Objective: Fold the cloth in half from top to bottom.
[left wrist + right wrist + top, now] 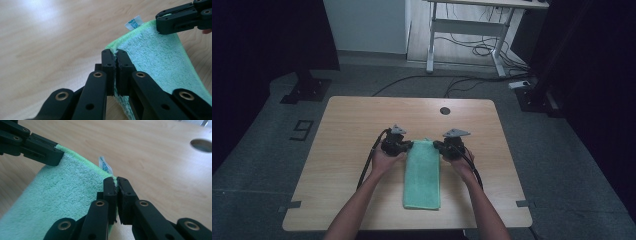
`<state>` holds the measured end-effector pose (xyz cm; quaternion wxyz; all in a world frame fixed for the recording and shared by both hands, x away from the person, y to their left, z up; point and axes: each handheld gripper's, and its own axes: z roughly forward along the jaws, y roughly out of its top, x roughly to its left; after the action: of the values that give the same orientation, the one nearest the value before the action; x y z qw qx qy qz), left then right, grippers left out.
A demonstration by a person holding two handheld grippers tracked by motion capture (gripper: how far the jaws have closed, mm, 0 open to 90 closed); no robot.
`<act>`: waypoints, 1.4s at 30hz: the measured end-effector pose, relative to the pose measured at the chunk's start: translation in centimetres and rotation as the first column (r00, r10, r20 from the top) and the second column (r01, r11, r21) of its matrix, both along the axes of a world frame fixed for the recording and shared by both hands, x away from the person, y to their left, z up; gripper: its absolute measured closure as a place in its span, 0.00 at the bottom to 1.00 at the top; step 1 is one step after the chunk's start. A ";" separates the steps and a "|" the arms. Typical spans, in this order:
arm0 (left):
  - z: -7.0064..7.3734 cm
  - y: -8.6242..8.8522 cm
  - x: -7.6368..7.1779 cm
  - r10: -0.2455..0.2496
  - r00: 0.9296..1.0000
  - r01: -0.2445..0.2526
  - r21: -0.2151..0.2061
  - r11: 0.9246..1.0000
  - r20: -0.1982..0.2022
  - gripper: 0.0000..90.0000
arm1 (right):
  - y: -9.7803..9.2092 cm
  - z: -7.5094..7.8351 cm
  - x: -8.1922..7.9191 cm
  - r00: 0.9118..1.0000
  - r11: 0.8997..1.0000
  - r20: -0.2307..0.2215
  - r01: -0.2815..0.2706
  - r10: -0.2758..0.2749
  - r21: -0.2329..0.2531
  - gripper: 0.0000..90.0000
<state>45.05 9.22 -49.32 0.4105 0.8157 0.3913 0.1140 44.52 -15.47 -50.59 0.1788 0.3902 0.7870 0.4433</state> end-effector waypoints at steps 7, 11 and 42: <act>1.7 -0.2 0.0 -0.008 0.999 0.009 -0.016 1.000 0.040 0.96 | -0.6 2.2 -0.3 0.998 0.999 0.062 0.010 -0.012 0.034 0.95; 1.5 -0.4 -0.2 -0.007 0.999 0.007 -0.012 1.000 0.042 0.96 | -0.7 2.1 -0.4 0.998 1.000 0.061 0.005 -0.007 0.024 0.95; 1.8 0.7 -0.8 -0.005 0.995 0.006 -0.008 1.000 0.104 0.95 | 0.1 3.2 -0.7 0.994 1.000 0.107 -0.022 0.022 -0.002 0.94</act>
<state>44.30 9.95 -47.48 0.4338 0.8080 0.3677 0.1538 43.79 -15.33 -47.40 0.2159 0.3572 0.7806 0.4653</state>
